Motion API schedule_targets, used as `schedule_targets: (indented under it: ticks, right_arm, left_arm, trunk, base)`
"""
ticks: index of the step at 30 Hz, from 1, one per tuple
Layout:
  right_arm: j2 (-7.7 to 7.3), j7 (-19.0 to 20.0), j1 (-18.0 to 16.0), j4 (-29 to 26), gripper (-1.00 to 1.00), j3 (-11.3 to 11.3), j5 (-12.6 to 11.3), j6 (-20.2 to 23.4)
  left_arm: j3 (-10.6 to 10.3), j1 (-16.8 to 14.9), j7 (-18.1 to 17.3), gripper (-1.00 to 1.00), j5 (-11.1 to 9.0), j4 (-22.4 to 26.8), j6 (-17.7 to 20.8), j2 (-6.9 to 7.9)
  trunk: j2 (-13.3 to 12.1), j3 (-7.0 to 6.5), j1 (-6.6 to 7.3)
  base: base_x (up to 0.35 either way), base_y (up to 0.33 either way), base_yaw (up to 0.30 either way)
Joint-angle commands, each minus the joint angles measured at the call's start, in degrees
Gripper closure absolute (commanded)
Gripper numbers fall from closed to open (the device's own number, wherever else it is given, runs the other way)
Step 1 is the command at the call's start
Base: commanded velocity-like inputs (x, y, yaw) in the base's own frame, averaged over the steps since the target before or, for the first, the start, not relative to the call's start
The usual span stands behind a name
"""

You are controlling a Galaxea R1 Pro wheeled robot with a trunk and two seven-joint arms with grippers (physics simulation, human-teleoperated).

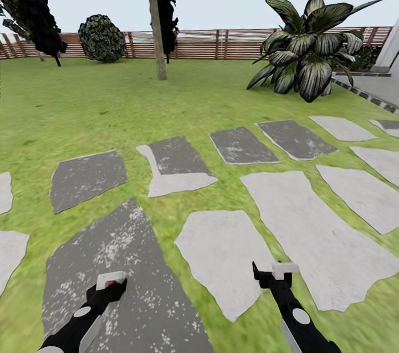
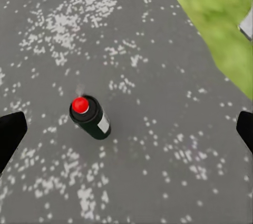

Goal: Pick up the pesticide atomizer in the garden and spray insectifuge to fully cover both potted plants in the garden.

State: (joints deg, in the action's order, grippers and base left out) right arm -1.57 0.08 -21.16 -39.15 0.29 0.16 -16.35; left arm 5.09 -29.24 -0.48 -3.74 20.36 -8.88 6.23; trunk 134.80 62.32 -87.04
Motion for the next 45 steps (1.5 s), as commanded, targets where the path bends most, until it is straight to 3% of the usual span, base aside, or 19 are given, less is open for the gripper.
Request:
schedule_targets:
  ticks: [1, 16, 23, 35, 45]
  right_arm:
    - [-0.01, 0.0, 0.0, 0.0, -1.00, 0.0, 0.0, -0.2]
    - [-0.01, 0.0, 0.0, 0.0, -1.00, 0.0, 0.0, -0.2]
    - [-0.01, 0.0, 0.0, 0.0, -1.00, 0.0, 0.0, -0.2]
    - [-0.01, 0.0, 0.0, 0.1, -1.00, 0.0, 0.0, -0.2]
    - [-0.01, 0.0, 0.0, 0.2, -1.00, -0.2, 0.0, -0.2]
  left_arm:
    - [0.0, 0.0, 0.0, -1.00, -0.4, -0.1, -0.2, 0.00]
    - [0.2, 0.0, 0.0, -1.00, -0.4, 0.0, -0.3, 0.01]
    - [0.6, 0.0, 0.1, -1.00, -0.5, 0.0, -5.3, -0.09]
    - [0.6, -0.3, 0.0, -1.00, -0.8, 2.1, -6.1, 0.10]
    - [0.4, -0.3, 0.0, -1.00, -0.7, 2.5, -6.0, -0.05]
  trunk:
    - [0.0, 0.04, -0.02]
    - [0.8, 0.41, -0.46]
    - [3.6, 2.07, -2.00]
    - [8.4, 5.28, -4.63]
    - [8.6, 8.40, -4.89]
  base:
    - [0.195, 0.000, 0.037]
    - [0.021, 0.000, 0.140]
    - [0.000, 0.000, 0.037]
    - [0.000, 0.000, 0.067]
    - [0.000, 0.000, 0.030]
